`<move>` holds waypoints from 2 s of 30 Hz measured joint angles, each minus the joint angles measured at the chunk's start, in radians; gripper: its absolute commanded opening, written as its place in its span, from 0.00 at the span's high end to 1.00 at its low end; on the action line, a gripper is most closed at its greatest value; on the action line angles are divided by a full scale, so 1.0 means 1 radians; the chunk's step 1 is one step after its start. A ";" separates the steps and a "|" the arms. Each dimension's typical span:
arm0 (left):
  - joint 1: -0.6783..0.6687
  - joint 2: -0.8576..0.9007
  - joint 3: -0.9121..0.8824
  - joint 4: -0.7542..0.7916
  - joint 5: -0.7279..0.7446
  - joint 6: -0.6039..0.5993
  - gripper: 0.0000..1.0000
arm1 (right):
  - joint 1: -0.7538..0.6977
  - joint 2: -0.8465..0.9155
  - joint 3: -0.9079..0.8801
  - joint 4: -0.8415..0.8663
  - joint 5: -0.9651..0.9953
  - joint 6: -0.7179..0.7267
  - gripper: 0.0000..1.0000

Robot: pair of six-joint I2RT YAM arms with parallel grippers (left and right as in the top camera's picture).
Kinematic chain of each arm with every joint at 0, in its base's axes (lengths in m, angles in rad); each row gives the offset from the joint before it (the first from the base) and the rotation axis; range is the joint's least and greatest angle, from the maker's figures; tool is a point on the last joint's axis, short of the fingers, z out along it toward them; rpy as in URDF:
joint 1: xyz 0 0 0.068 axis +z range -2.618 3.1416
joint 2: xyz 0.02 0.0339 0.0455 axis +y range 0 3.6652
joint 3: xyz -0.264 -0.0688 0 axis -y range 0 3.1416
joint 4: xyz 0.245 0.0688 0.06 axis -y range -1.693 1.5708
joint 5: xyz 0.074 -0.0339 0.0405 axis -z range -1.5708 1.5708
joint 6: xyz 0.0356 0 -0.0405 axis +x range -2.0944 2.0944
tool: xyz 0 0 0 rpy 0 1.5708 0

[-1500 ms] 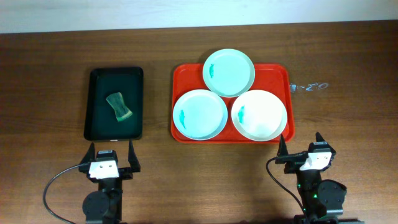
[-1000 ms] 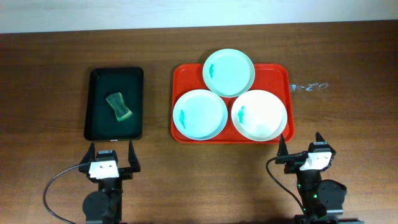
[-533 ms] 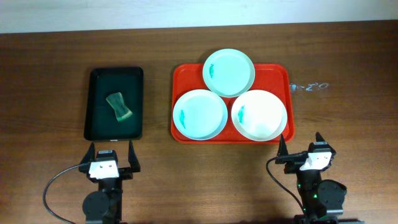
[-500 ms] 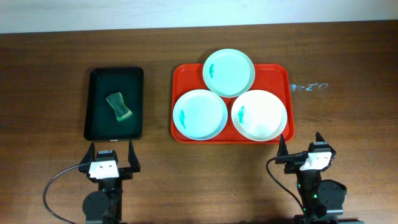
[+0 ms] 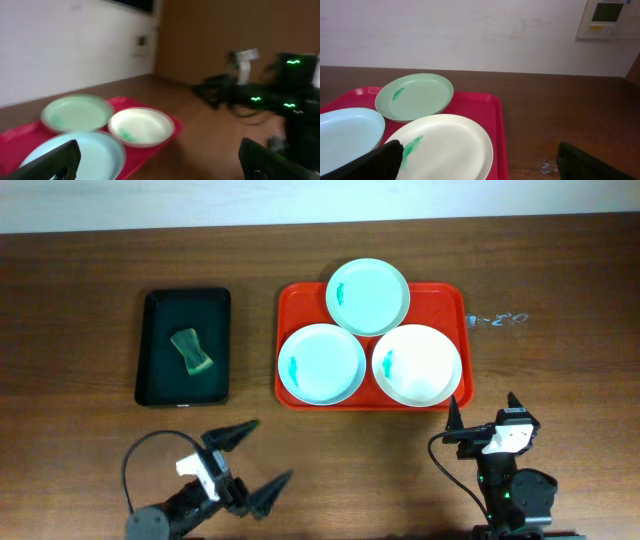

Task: Clean dirty plates on tray and stack at the side
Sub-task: 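Reach left gripper to the black tray and grasp the sponge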

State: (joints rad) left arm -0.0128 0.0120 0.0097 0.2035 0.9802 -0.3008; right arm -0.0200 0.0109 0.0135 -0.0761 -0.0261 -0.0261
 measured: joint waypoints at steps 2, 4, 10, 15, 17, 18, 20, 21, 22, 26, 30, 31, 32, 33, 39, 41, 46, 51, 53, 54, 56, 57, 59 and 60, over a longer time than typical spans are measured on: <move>0.000 0.004 0.000 0.208 0.045 -0.048 0.01 | 0.000 0.000 0.000 0.000 0.000 0.000 0.02; -0.001 -0.002 0.006 0.480 0.079 -0.084 0.01 | 0.000 0.000 0.000 0.000 0.000 0.000 0.02; -0.001 0.022 0.169 0.358 -0.052 -0.013 0.01 | 0.000 0.000 0.000 0.000 0.000 0.000 0.02; -0.002 0.267 0.614 -0.336 -0.354 0.235 0.01 | 0.000 0.000 0.000 0.000 0.000 0.000 0.02; -0.001 0.468 0.821 -0.632 -0.486 0.279 0.01 | 0.000 0.001 0.000 0.000 0.000 0.000 0.02; 0.000 0.571 0.926 -0.779 -0.489 0.290 0.01 | 0.000 0.000 0.000 0.001 0.000 0.000 0.02; -0.001 0.754 1.076 -0.853 -0.478 0.306 0.01 | 0.000 0.000 0.000 0.000 0.000 0.000 0.02; -0.001 0.810 1.120 -0.899 -0.484 0.303 0.01 | 0.000 0.000 0.000 0.000 0.001 0.000 0.02; -0.001 0.878 1.194 -0.973 -0.511 0.280 0.01 | 0.000 0.000 0.000 0.000 0.000 0.000 0.02; -0.001 1.199 1.495 -1.322 -0.737 0.227 0.01 | 0.000 0.000 -0.001 0.000 0.001 0.000 0.02; 0.035 1.471 1.573 -1.299 -0.886 0.145 0.01 | 0.000 0.000 -0.001 0.000 0.000 -0.001 0.02; 0.049 1.507 1.574 -1.281 -0.891 0.111 0.01 | 0.000 0.000 -0.001 0.000 0.000 0.000 0.02; 0.062 1.556 1.574 -1.264 -0.893 0.060 0.01 | 0.000 0.000 -0.001 0.000 0.001 0.000 0.02; 0.063 1.590 1.574 -1.260 -0.892 0.042 0.01 | 0.000 0.000 -0.001 0.000 0.001 0.000 0.02; 0.084 1.816 1.575 -1.122 -0.920 -0.015 0.16 | 0.000 0.000 -0.001 0.001 0.001 0.000 0.02; 0.083 1.878 1.578 -1.093 -0.967 -0.043 0.16 | 0.000 0.000 -0.001 0.000 0.000 0.000 0.02; 0.084 2.018 1.579 -1.029 -1.078 -0.112 0.16 | 0.000 0.000 -0.001 0.001 0.000 0.000 0.02; 0.084 2.107 1.580 -0.981 -1.104 -0.120 0.36 | 0.000 0.000 -0.001 0.000 0.001 0.000 0.02; 0.084 2.150 1.580 -0.980 -1.105 -0.127 0.50 | 0.000 0.000 -0.001 0.000 0.000 -0.001 0.02; 0.084 2.154 1.580 -0.979 -1.105 -0.133 0.50 | 0.000 0.000 -0.001 0.000 0.000 -0.001 0.02; 0.084 2.156 1.580 -0.976 -1.106 -0.130 0.85 | 0.000 0.000 -0.001 0.000 0.000 0.000 0.02; 0.084 2.156 1.580 -0.976 -1.106 -0.133 1.00 | 0.000 0.000 -0.001 0.000 0.000 0.000 0.02; 0.084 2.156 1.580 -0.975 -1.106 -0.134 1.00 | 0.000 0.000 -0.001 0.000 0.000 0.000 0.02; 0.084 2.156 1.580 -0.975 -1.109 -0.134 0.99 | 0.000 0.000 -0.001 0.000 0.000 0.000 0.02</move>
State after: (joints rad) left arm 0.0708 2.1685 1.5898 -0.7719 -0.1287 -0.4347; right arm -0.0200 0.0109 0.0128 -0.0757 -0.0257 -0.0261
